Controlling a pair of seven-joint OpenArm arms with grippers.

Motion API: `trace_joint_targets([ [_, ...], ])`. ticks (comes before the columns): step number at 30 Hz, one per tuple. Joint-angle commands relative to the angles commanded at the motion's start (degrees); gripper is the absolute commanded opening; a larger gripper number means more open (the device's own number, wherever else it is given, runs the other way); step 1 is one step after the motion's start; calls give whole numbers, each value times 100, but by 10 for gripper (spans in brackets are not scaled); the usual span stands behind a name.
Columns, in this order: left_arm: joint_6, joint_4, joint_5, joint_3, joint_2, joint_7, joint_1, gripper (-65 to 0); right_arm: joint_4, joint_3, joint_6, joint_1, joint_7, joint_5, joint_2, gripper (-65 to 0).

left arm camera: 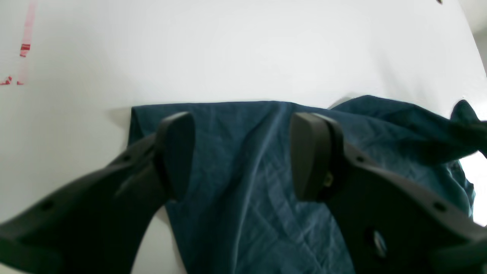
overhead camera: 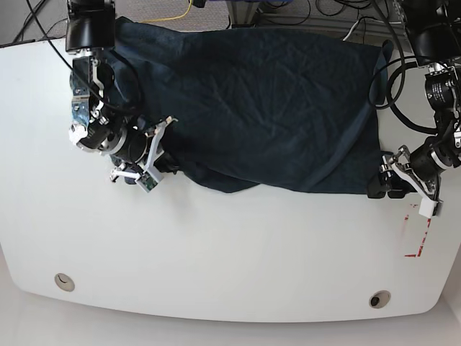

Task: Layout the t-shirt on the table in an organized manner, then fold the t-shirt properly
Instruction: 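Grasp the hem corners of the shirt with both grippers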

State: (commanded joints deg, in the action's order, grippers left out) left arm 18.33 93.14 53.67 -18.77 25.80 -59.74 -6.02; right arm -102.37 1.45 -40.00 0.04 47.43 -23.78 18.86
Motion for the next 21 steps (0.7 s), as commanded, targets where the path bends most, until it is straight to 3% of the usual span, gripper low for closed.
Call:
trace_joint_targets([
  [2, 0, 0, 0, 0, 0, 0, 0, -282, -53, 0, 0, -114, 0, 0, 0, -490],
  [5, 0, 0, -97, 0, -9, 0, 9, -282, -114, 53, 277, -229, -26, 0, 0, -314],
  [9, 0, 0, -360, 0, -70, 0, 9, -282, -141, 510, 505, -325, -35, -44, 0, -160],
  [12, 9, 0, -510, 0, -167, 0, 9, -282, -62, 923, 488, -237, -44, -26, 0, -81],
  [17, 9, 0, -563, 0, -202, 0, 18, -282, 554, 1398, 453, 185, -44, -18, -26, -43],
  [19, 9, 0, -554, 0, -211, 0, 70, -282, 905, 1503, 295, 396, -44, -9, -18, -43],
  [21, 9, 9, -536, 9, -211, 0, 88, -282, 1407, 1556, 0, 642, -44, -9, 105, -43],
])
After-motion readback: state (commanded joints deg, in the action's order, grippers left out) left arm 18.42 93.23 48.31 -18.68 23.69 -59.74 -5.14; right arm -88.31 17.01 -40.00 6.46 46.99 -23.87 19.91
